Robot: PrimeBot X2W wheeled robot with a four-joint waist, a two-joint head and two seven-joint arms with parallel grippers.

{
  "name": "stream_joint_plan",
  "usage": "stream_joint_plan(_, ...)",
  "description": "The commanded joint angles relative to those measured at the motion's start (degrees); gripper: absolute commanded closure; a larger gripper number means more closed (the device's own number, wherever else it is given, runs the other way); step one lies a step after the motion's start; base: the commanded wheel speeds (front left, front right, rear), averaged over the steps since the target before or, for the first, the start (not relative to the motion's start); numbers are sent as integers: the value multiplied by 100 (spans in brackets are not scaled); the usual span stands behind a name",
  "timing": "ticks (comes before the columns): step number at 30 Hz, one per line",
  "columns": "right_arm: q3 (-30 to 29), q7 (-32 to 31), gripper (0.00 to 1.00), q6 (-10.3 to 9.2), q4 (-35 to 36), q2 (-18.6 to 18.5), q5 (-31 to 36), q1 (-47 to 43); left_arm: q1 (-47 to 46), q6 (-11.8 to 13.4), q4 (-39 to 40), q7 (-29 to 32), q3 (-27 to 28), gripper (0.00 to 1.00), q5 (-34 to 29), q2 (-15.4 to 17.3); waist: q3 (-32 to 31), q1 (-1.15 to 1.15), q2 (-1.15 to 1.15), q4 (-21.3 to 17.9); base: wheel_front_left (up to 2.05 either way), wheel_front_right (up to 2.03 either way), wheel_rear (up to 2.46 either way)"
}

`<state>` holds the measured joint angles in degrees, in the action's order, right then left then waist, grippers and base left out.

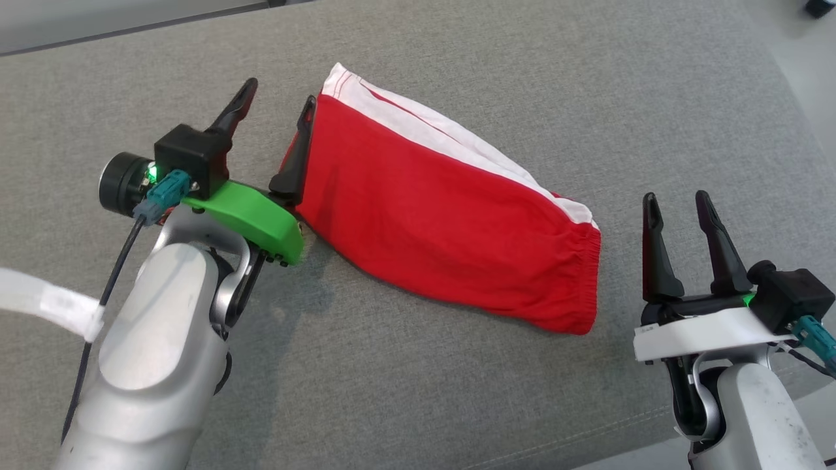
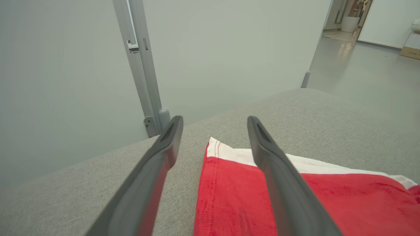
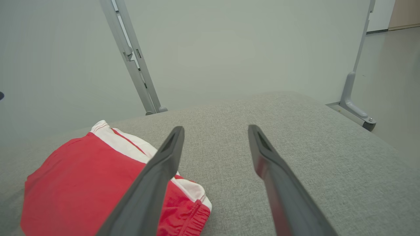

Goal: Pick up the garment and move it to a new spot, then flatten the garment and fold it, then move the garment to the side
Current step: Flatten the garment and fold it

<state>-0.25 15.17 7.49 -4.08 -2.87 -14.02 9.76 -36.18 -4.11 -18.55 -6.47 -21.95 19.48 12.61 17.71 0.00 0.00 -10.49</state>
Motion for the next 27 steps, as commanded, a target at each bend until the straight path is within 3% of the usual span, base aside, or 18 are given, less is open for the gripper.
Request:
stream_joint_plan(1,83,12,0,0,-12,-10,-76,77,-272,-156,-399,282,-123,0,187,-28,132,0,0,-228,0,0,0)
stream_joint_plan(11,271,12,0,0,-47,-8,-298,131,-961,-339,-2183,1051,-505,0,927,103,333,0,0,-686,0,0,0)
stream_joint_plan(25,350,12,0,0,-48,-8,-468,202,-1309,-340,-3474,1527,-1033,0,1579,182,434,0,0,-782,0,0,0)
stream_joint_plan(27,356,12,0,0,-47,-9,-477,208,-1293,-340,-3583,1665,-1162,100,1658,154,441,0,0,-793,0,0,0)
